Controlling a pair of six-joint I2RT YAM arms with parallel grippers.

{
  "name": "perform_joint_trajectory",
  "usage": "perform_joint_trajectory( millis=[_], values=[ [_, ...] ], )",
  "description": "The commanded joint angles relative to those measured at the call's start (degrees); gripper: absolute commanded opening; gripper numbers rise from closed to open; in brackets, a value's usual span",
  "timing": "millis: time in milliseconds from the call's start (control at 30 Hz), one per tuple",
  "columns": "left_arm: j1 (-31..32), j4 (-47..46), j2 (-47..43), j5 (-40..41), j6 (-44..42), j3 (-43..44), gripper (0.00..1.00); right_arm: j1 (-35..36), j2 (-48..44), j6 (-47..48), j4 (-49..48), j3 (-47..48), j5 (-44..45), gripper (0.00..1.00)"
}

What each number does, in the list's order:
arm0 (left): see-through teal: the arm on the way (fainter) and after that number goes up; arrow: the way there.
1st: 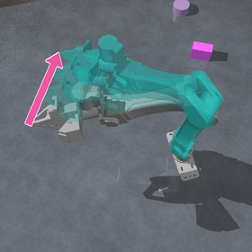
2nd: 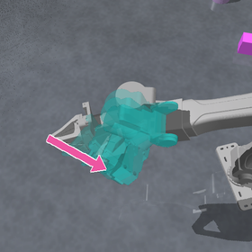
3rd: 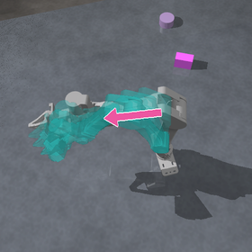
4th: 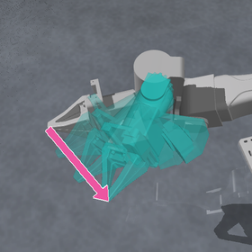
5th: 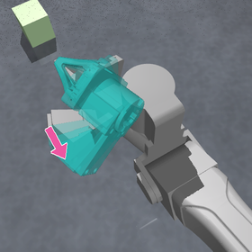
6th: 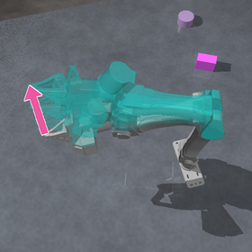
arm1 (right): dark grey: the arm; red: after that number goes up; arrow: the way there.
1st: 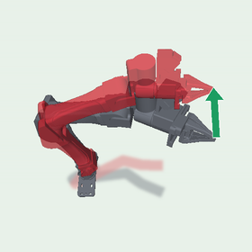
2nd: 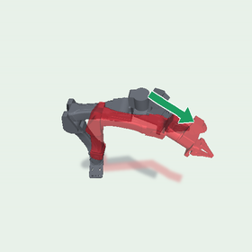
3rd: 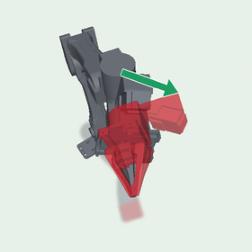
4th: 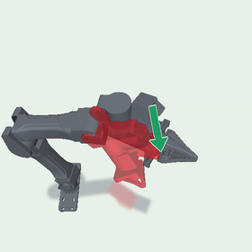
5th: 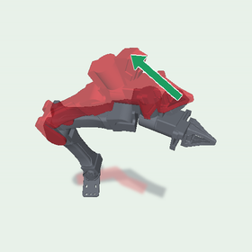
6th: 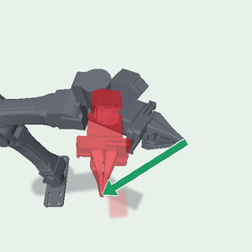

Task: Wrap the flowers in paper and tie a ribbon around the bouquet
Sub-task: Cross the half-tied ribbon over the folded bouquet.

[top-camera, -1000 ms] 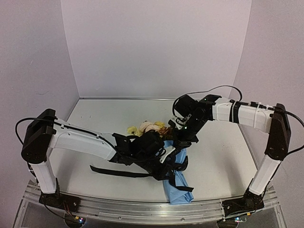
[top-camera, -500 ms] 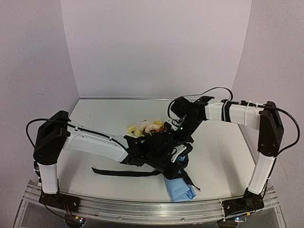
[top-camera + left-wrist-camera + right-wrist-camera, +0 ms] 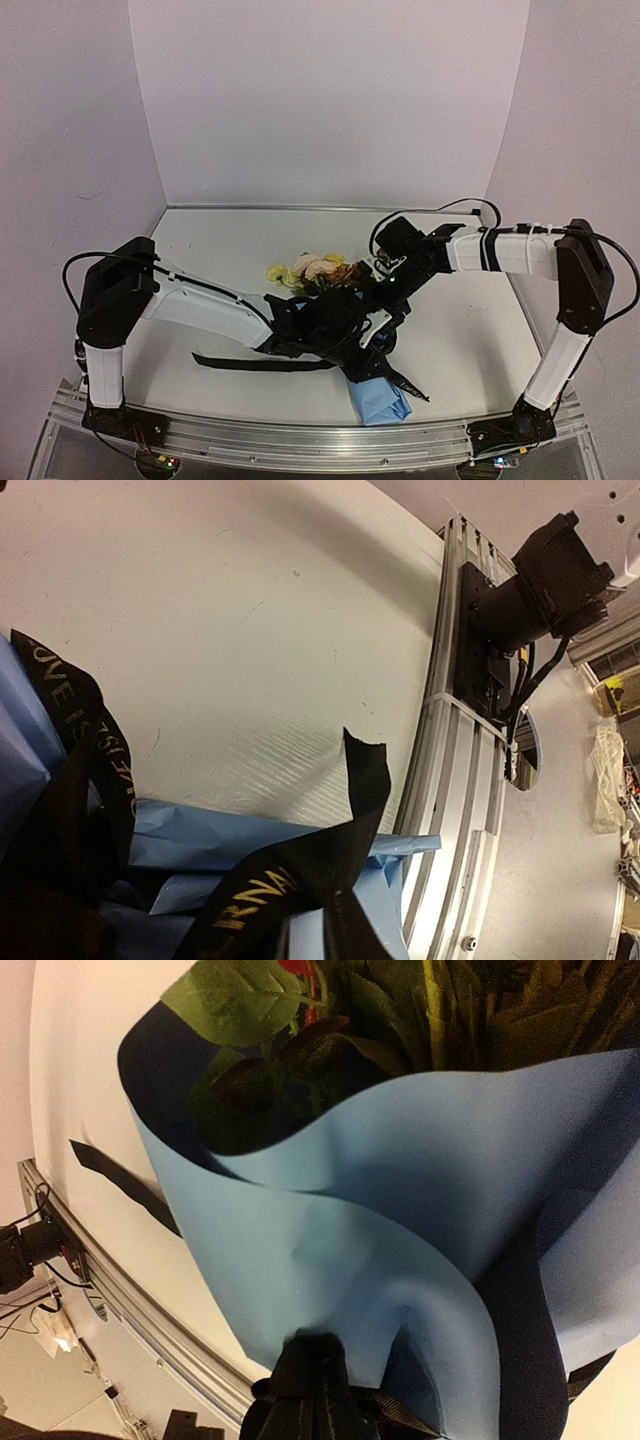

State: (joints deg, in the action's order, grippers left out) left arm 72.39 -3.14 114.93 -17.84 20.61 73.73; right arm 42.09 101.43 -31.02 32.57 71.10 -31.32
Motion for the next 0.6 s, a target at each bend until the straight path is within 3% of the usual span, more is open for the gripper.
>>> perform_joint_trajectory(
  millis=[0,267,567],
  values=[
    [0.4,-2.3,0.6,2.4,-1.8,1.9,0.28,0.0,-4.4,-1.7,-4.3,-2.2,-1.5,0.00],
    [0.4,-4.6,-5.9,2.3,-1.6,-2.3,0.56,0.0,-7.4,-0.9,-4.6,-5.0,-1.7,0.00],
    [0.3,-4.4,-12.3,1.4,-1.6,-8.8,0.66,0.1,-7.9,1.5,-2.6,-5.4,-1.3,0.00]
  ],
)
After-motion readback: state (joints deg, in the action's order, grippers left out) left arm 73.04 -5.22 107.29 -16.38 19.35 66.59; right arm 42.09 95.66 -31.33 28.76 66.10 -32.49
